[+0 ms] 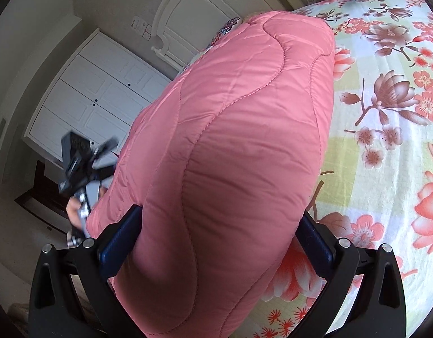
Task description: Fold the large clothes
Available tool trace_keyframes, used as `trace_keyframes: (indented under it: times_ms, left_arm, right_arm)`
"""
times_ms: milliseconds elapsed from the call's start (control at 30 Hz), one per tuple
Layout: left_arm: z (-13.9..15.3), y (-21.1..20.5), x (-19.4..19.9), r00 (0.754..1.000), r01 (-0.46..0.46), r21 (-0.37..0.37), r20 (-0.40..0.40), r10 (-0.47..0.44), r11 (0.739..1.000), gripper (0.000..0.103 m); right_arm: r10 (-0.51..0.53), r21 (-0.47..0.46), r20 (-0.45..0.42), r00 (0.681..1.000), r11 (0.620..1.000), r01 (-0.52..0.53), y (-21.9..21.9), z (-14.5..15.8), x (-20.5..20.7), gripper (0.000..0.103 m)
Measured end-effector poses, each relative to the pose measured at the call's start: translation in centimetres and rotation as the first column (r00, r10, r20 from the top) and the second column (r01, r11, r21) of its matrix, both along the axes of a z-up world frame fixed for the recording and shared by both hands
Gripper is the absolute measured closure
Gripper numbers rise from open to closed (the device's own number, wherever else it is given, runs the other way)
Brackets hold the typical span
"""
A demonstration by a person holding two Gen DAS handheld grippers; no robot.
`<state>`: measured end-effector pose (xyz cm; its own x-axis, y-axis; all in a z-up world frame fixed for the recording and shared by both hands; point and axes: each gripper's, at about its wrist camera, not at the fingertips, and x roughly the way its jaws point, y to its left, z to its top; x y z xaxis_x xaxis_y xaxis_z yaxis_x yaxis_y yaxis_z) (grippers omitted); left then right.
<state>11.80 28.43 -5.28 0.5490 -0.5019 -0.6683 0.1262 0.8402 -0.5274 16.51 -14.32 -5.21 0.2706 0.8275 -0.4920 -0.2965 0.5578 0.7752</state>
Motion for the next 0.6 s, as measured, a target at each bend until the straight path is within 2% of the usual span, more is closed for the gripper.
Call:
trace_keyframes:
  times_ms: [100,133,167,200,267,300,333,367,400,433,467,533,600]
  left_arm:
    - [-3.5,-0.2,-0.5,0.996,0.009,-0.017,-0.092,-0.01,1.0,0.002]
    - [-4.7,-0.3,-0.2,0.992,0.006,-0.055,-0.124,-0.013,0.998,0.002]
    - [-5.7,-0.3,0.1,0.989,0.007,-0.124,-0.147,-0.025,0.992,0.002]
    - [-6.3,-0.3,0.4,0.991,0.003,-0.206,-0.131,-0.031,0.979,0.002]
    - [-6.9,-1.3,1.2,0.991,0.024,-0.285,-0.122,-0.061,0.958,0.002]
    - [-7.0,-2.2,1.7,0.99,0.039,-0.292,-0.116,-0.076,0.956,0.002]
    - [-6.6,-3.4,2.0,0.993,0.056,-0.232,-0.092,-0.079,0.971,0.002]
    - [-6.4,-4.8,2.4,0.989,0.101,-0.226,-0.085,-0.123,0.969,0.008]
    - [-6.6,-5.6,2.8,0.983,0.13,-0.274,-0.092,-0.161,0.953,0.015]
    - [-6.6,-6.3,3.1,0.982,0.135,-0.291,-0.087,-0.166,0.947,0.023]
    - [-6.2,-6.7,3.4,0.983,0.141,-0.279,-0.073,-0.167,0.95,0.036]
    - [-5.3,-7.8,4.7,0.983,0.157,-0.284,-0.045,-0.176,0.946,0.05]
    - [-4.2,-9.5,6.5,0.981,0.175,-0.307,-0.03,-0.194,0.935,0.054]
  right_arm:
    - [-0.008,-0.005,-0.003,1.0,1.0,0.008,-0.4,0.0,-0.8,0.004]
    - [-0.009,-0.011,-0.002,1.0,1.0,0.009,-0.4,0.0,-1.1,0.004]
    - [-0.011,-0.017,-0.001,1.0,1.0,0.011,-0.4,0.2,-1.4,0.004]
    - [-0.012,-0.02,0.0,1.0,1.0,0.012,-0.4,0.2,-1.6,0.004]
    - [-0.014,-0.015,-0.006,1.0,1.0,0.014,-1.1,0.5,-1.8,0.004]
    - [-0.013,-0.006,-0.011,1.0,1.0,0.013,-1.1,0.4,-1.8,0.004]
    - [-0.011,0.0,-0.011,1.0,1.0,0.011,-1.0,0.4,-1.8,0.004]
    - [-0.008,0.007,-0.003,1.0,1.0,0.008,-0.9,0.4,-1.9,0.004]
    - [-0.007,0.008,0.007,1.0,1.0,0.006,-0.8,0.4,-2.0,0.005]
    - [-0.009,0.006,0.037,0.999,1.0,0.009,-0.9,0.8,-2.3,0.013]
    - [-0.021,-0.004,0.07,0.997,1.0,0.022,-1.4,1.3,-2.2,0.018]
    - [-0.061,-0.029,0.144,0.988,0.997,0.065,-2.5,2.9,-2.6,0.029]
    - [-0.105,-0.04,0.191,0.976,0.993,0.115,-4.3,4.3,-2.5,0.032]
